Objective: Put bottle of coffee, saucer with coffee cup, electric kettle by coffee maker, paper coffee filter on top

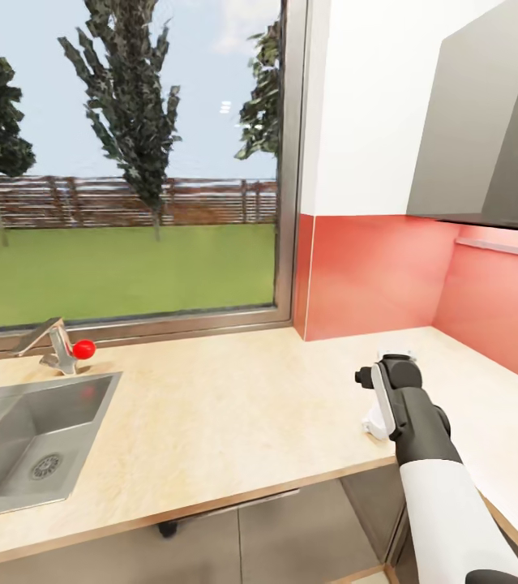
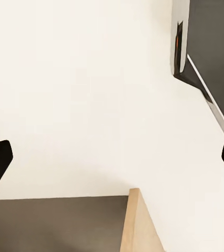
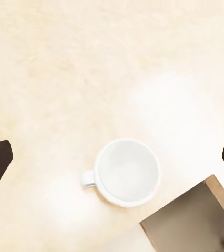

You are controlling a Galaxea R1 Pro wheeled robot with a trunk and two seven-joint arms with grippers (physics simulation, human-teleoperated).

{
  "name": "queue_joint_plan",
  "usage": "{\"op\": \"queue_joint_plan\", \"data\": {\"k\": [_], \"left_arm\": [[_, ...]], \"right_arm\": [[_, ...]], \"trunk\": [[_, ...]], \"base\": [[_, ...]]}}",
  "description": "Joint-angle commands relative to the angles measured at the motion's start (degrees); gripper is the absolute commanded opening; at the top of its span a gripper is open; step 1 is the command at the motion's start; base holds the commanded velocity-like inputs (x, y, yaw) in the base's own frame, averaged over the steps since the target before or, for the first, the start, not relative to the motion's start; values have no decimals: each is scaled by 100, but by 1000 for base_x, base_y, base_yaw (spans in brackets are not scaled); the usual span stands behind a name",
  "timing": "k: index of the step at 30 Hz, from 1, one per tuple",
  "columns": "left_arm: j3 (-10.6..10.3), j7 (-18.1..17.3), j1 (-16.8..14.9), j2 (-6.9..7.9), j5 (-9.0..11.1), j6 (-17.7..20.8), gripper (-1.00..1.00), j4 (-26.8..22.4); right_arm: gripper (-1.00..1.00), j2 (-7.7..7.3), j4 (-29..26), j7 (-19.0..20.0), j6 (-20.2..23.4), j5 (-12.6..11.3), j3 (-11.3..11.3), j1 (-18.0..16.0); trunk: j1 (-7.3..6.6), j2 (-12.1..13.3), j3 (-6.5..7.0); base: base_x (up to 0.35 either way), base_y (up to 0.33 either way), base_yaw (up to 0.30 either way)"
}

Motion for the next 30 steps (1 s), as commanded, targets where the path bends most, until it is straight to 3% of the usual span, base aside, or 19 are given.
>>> {"op": "queue_joint_plan", "data": {"k": [1, 7, 19, 30], "left_arm": [[-43, 12, 4, 0, 3, 22, 100, -6], [-39, 12, 4, -1, 7, 22, 100, -6], [-35, 18, 4, -1, 8, 22, 100, -6], [-34, 19, 3, -2, 8, 19, 100, -6]], "right_arm": [[100, -2, -2, 33, 27, 53, -10, -2], [100, -44, -2, 33, 27, 53, -17, -2], [100, -49, 14, 28, 27, 64, -10, -1], [100, -57, 208, 24, 27, 62, -18, -1]], "trunk": [[3, -3, 0], [3, -3, 0], [3, -3, 0], [3, -3, 0]], "base": [[90, -48, 0], [28, -15, -21], [2, -1, -218], [0, 0, -26]]}}
